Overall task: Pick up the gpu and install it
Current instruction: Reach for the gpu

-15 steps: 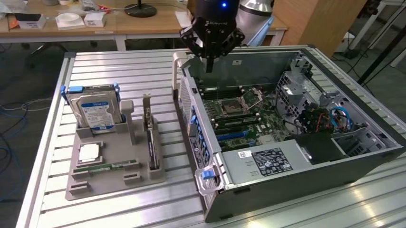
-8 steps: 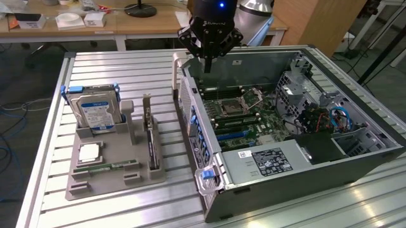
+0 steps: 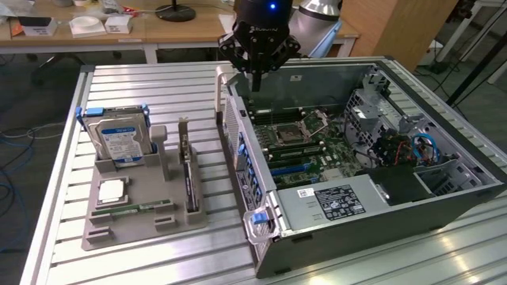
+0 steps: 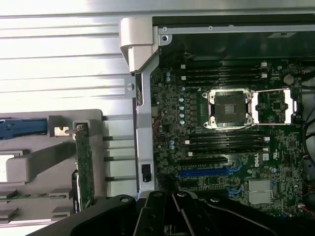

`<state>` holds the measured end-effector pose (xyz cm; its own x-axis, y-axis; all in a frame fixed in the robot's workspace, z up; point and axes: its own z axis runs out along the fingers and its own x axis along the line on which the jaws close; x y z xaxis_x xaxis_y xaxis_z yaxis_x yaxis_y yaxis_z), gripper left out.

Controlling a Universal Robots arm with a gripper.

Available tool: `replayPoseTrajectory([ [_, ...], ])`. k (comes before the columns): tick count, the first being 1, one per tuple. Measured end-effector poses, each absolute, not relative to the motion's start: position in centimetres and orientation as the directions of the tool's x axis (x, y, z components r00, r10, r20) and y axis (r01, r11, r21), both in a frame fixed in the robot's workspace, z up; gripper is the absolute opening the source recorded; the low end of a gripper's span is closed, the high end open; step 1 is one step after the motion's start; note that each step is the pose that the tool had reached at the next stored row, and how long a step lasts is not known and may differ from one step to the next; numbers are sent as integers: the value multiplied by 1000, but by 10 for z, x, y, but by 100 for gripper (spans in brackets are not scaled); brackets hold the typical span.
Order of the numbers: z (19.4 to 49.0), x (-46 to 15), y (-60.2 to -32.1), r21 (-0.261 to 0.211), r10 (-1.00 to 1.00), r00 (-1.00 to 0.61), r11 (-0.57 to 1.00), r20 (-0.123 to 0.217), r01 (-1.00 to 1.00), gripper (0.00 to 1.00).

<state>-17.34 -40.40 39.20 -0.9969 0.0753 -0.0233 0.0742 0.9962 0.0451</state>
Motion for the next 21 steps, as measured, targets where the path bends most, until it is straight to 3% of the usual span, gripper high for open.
replayPoseTrajectory([
  [21, 392, -187, -407, 45, 75, -997, 996, -23, 74, 11],
])
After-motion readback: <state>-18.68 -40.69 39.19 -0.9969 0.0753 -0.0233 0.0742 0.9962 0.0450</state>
